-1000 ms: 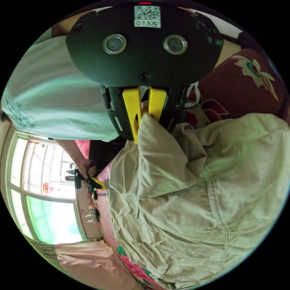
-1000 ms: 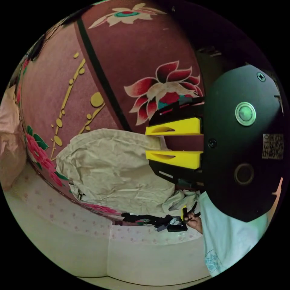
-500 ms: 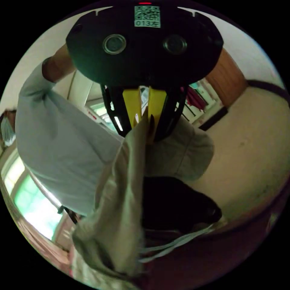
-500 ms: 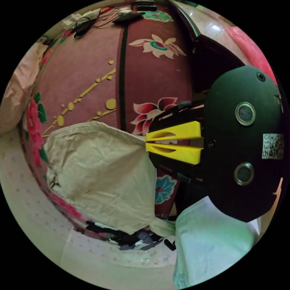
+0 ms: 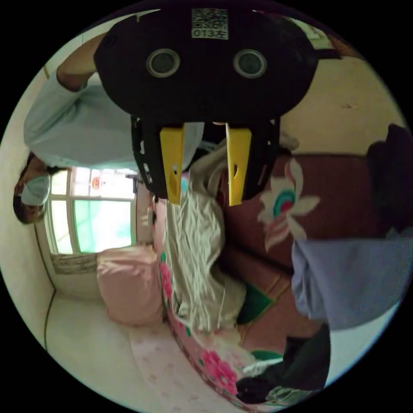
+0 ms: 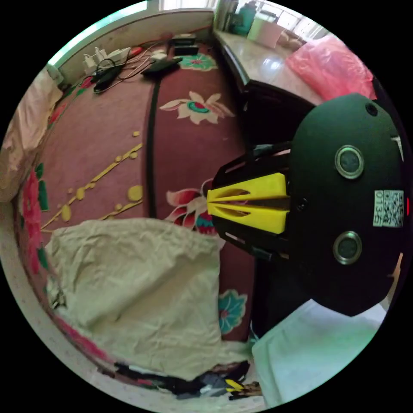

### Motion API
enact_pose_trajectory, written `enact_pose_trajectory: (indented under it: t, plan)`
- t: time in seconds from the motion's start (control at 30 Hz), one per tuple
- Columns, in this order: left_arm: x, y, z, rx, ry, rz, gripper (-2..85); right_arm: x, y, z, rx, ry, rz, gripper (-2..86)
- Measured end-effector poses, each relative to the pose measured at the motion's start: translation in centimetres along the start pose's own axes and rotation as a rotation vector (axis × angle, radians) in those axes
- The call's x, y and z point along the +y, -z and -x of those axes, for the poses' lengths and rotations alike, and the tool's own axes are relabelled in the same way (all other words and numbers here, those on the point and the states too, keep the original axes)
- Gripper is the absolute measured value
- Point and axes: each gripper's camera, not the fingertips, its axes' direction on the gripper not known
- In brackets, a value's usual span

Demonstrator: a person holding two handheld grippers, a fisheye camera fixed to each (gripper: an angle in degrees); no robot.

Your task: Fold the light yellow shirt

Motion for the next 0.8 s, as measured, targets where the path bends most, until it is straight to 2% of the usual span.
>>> enact_pose_trajectory:
  t: [0.07, 0.2, 0.3, 0.37, 0.43, 0.57, 0.63, 0.7, 0.73, 0.8]
  plan:
    - [-4.2, -1.7, 1.0, 0.055, 0.03, -0.146, 18.2, -0.2, 3.0, 3.4, -0.096, 0.112, -0.116, 1.4]
    - [-9.4, -6.0, 2.5, 0.064, 0.123, -0.198, 22.1, -0.7, 3.5, 12.9, -0.187, 0.366, -0.118, 2.4]
    - [-12.5, -10.5, 1.6, 0.028, 0.132, -0.11, 21.4, -0.4, 1.4, 19.7, -0.065, 0.459, -0.127, 1.9]
    - [-14.0, -14.5, 0.3, -0.065, 0.119, 0.076, 10.4, -0.6, -1.0, 22.6, -0.041, 0.48, -0.11, 1.7]
    - [-14.3, -15.5, -1.1, -0.16, 0.074, 0.103, 3.7, -0.9, -3.5, 24.0, 0.002, 0.504, -0.033, 1.6]
    - [-12.8, -12.2, -6.6, -0.392, -0.172, 0.051, 2.4, 0.3, -4.2, 23.5, -0.025, 0.513, -0.068, 1.6]
    - [-11.6, -11.5, -6.8, -0.476, -0.214, 0.073, 2.3, 0.9, -4.3, 23.0, -0.066, 0.517, -0.085, 1.5]
    - [-11.1, -11.6, -4.2, -0.461, -0.139, 0.105, 2.8, 1.7, -4.6, 22.8, -0.07, 0.513, -0.119, 1.4]
    - [-11.1, -11.2, -2.1, -0.385, -0.036, 0.097, 3.8, 2.4, -4.7, 22.8, -0.065, 0.504, -0.148, 1.3]
    - [-10.8, -10.1, -1.1, -0.326, 0.047, 0.025, 5.6, 3.5, -4.9, 22.8, -0.06, 0.479, -0.189, 1.0]
